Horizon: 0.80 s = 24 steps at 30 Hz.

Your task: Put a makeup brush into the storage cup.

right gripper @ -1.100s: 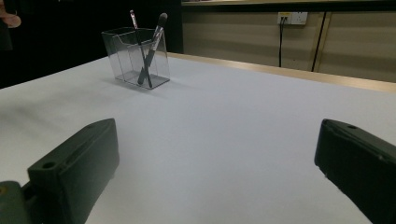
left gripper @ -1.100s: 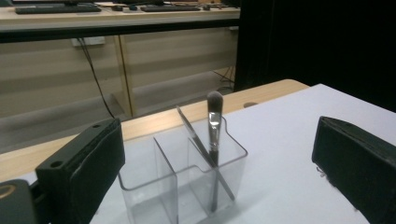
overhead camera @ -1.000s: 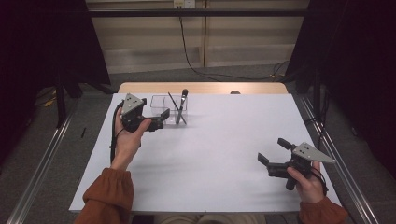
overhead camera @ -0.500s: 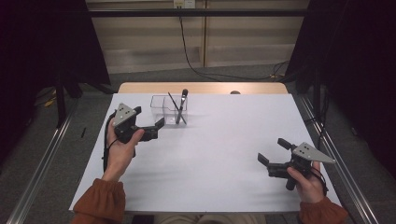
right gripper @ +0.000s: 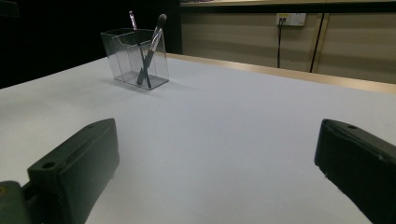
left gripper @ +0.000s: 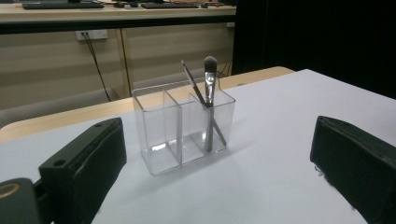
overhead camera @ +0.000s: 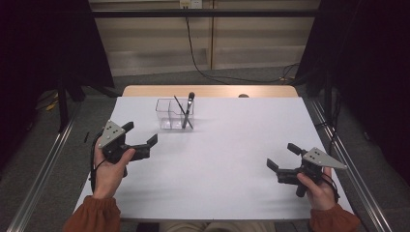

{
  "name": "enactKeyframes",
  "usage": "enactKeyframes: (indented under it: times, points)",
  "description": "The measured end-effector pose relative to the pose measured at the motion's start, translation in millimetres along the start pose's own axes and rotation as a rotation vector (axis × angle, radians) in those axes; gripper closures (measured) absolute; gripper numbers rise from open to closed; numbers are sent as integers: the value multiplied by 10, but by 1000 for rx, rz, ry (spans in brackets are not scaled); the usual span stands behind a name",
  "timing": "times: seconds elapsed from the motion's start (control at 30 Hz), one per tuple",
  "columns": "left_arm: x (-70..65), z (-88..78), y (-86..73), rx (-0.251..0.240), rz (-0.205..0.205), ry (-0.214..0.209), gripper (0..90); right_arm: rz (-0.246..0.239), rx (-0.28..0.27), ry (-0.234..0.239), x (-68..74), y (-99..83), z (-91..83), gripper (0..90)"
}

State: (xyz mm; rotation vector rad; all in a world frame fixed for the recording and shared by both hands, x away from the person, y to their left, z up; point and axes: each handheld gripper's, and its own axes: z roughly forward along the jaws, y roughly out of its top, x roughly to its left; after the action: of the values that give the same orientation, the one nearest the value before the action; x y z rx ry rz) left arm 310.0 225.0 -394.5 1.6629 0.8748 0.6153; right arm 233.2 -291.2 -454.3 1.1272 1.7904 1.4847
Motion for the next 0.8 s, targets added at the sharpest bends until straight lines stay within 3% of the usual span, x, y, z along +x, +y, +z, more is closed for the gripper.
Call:
enactKeyframes:
  times: [0.27,0.4,0.47,0.8]
  points:
    - [-41,-119,-86,5,12,-4,36,-2,1,-1,1,0,-3,0]
    - [-35,-185,-138,1,2,9,36,-1,2,-1,3,0,-4,0]
    - [-31,-207,-163,-6,-24,11,36,-4,0,-2,2,1,-5,0]
    - [-83,-375,-290,-1,-15,22,36,-2,-1,-3,7,1,-12,0]
